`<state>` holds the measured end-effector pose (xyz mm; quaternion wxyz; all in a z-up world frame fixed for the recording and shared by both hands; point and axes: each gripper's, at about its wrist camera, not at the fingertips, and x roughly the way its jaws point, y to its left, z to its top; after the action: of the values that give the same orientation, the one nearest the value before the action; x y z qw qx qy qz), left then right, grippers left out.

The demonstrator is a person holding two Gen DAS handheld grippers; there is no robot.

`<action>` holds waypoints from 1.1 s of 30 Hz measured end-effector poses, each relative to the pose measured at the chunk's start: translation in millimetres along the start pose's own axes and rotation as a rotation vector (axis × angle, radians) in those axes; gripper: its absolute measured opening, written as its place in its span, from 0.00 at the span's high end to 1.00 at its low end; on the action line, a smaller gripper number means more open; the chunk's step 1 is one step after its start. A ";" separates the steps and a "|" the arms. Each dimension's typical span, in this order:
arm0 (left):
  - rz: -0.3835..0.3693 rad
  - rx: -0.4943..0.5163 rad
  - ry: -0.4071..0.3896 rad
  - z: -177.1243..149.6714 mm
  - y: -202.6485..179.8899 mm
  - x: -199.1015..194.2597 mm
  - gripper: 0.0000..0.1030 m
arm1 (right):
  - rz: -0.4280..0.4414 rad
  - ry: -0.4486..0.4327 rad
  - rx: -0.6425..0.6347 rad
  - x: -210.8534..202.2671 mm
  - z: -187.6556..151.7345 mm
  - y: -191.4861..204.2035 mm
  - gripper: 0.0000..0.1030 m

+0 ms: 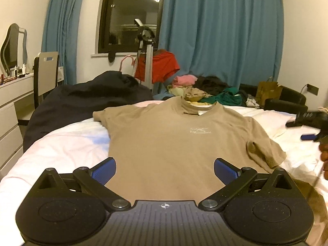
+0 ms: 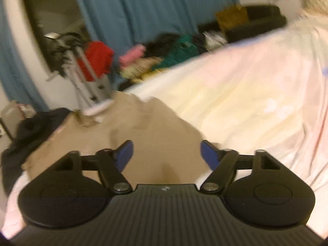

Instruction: Fold clothes

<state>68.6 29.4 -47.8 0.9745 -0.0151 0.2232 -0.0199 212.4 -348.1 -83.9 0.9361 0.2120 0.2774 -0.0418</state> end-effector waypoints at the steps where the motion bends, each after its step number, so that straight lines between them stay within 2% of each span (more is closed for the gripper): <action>1: 0.005 0.014 -0.007 -1.0 -2.1 2.2 0.00 | -0.022 0.022 0.029 10.2 0.0 -11.3 0.30; 4: 0.045 0.064 -0.030 -2.9 -7.6 11.3 0.00 | -0.010 0.077 0.176 30.4 -7.8 -43.5 0.30; 7: 0.024 0.031 -0.033 -0.4 -5.7 21.5 0.00 | 0.006 0.109 0.249 45.8 -14.7 -56.8 0.30; 10: 0.000 0.001 -0.037 1.2 -2.5 29.7 0.00 | 0.024 0.114 0.257 61.8 -17.5 -61.2 0.32; 13: -0.006 -0.009 -0.020 -1.7 1.0 38.2 0.00 | 0.004 0.110 0.196 79.8 -21.3 -60.9 0.35; 16: -0.005 -0.022 0.008 -5.3 4.8 46.8 0.00 | -0.041 0.082 0.169 91.9 -21.7 -62.3 0.63; 17: -0.003 -0.027 0.017 -6.4 5.9 49.7 0.00 | -0.041 0.062 0.143 92.8 -21.8 -59.8 0.77; 19: 0.001 -0.037 0.036 -8.7 8.1 55.4 0.00 | -0.076 0.029 0.077 91.8 -20.7 -50.7 0.87; 21: 0.008 -0.047 0.045 -10.9 9.3 60.3 0.00 | -0.084 -0.030 0.077 85.5 -10.8 -48.3 0.94; 25: 0.006 -0.037 0.060 -11.7 8.9 72.7 0.00 | -0.120 -0.149 0.061 74.7 19.3 -44.5 0.97; 28: 0.004 -0.004 0.071 -14.4 5.2 83.1 0.00 | -0.185 -0.210 -0.023 78.4 60.3 -42.0 0.97; 31: -0.004 0.007 0.091 -19.7 2.8 95.2 0.00 | -0.251 -0.215 -0.087 93.4 104.5 -43.3 0.97; 33: -0.007 -0.011 0.105 -21.5 2.1 106.1 0.00 | -0.220 -0.159 -0.030 96.5 117.7 -53.2 0.97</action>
<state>154.7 26.2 -113.3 0.9612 -0.0203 0.2743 -0.0229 342.4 -442.1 -66.7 0.9480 0.1622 0.2245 -0.1569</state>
